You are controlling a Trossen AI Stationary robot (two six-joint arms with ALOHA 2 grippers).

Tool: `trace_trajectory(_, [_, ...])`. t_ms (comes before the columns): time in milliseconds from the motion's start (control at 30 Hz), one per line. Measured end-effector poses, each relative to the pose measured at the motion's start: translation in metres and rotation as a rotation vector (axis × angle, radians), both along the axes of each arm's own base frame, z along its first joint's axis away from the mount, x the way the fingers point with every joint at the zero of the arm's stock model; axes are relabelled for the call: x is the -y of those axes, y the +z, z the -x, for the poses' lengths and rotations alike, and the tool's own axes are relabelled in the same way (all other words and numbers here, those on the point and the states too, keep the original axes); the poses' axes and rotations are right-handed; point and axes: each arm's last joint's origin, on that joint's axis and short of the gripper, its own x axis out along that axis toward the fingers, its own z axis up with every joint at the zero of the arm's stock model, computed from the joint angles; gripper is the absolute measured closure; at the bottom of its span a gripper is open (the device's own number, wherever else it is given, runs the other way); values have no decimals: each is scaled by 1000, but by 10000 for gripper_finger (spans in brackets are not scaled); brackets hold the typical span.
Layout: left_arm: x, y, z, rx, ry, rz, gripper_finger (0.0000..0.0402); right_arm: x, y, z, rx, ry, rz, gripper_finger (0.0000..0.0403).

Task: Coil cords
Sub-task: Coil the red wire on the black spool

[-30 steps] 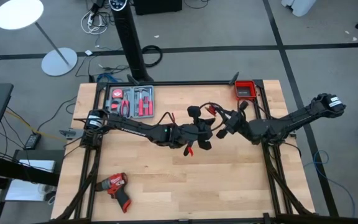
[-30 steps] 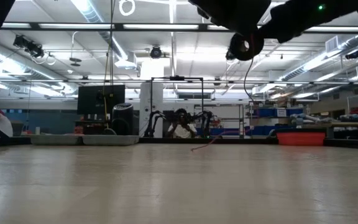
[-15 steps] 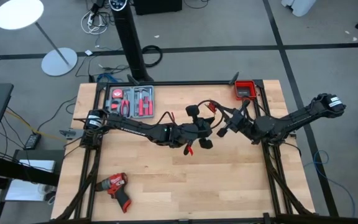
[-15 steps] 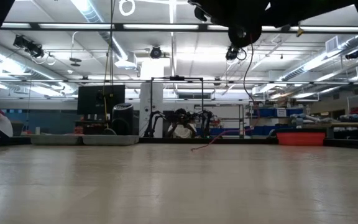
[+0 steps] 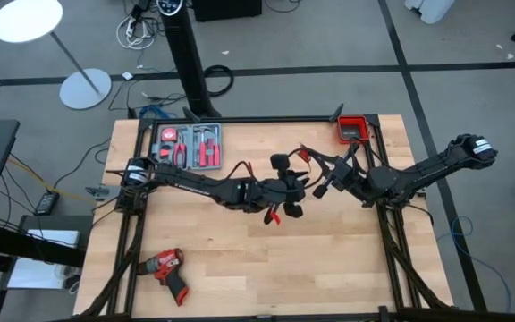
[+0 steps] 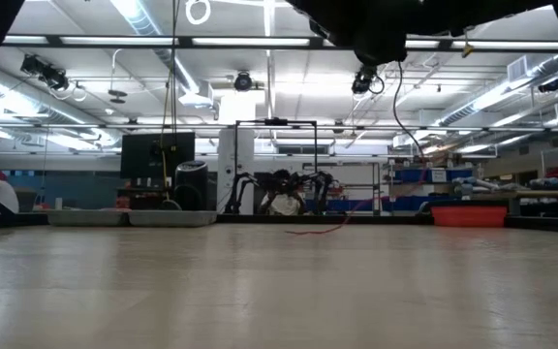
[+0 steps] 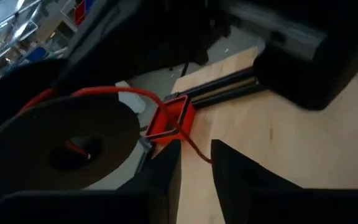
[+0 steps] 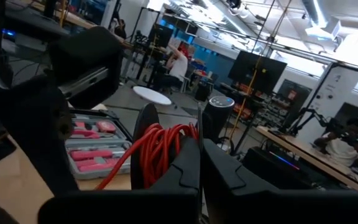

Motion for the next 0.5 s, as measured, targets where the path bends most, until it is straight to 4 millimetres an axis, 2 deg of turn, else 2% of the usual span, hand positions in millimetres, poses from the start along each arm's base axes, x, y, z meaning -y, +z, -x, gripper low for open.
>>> trace_trajectory(133, [-1,0,0,-15,-3,-27,310,0,0,0,-1,-2,1,402])
trace_trajectory(500, [5,-9,4,-67,2,50,312,1,8,7,23,-4,21,402])
